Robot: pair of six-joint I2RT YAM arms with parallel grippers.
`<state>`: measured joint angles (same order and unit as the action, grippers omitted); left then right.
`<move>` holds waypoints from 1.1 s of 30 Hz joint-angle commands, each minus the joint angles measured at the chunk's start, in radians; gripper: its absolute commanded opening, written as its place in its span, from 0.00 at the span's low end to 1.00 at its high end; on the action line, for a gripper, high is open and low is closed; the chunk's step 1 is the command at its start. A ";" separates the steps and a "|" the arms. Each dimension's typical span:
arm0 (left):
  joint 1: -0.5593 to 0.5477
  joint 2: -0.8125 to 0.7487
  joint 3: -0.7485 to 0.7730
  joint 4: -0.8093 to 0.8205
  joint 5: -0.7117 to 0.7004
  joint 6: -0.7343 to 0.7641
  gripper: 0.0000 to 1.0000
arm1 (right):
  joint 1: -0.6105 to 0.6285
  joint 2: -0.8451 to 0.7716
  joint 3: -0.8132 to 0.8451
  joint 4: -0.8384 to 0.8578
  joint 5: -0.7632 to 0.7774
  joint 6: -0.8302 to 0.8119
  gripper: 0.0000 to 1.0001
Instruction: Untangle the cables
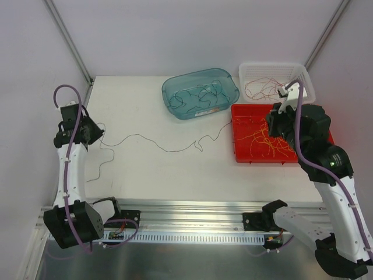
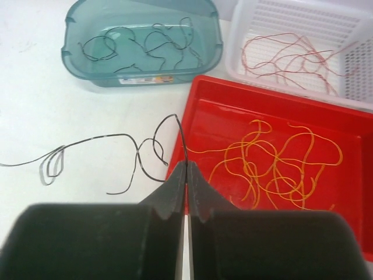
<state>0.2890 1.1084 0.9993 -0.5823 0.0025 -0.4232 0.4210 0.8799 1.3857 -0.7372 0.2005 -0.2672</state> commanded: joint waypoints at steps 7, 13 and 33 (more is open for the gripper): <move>-0.122 -0.091 0.189 0.018 0.399 -0.037 0.00 | -0.043 0.174 0.059 0.232 -0.151 0.098 0.01; -0.286 -0.071 0.309 0.038 0.444 -0.049 0.00 | -0.085 0.376 0.118 0.377 -0.191 0.141 0.01; -0.547 0.274 0.729 0.163 0.458 0.023 0.00 | -0.159 1.094 0.438 0.696 -0.245 0.307 0.28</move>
<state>-0.2440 1.3308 1.6547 -0.4824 0.4622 -0.4423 0.2726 1.9152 1.7397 -0.1081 0.0086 0.0074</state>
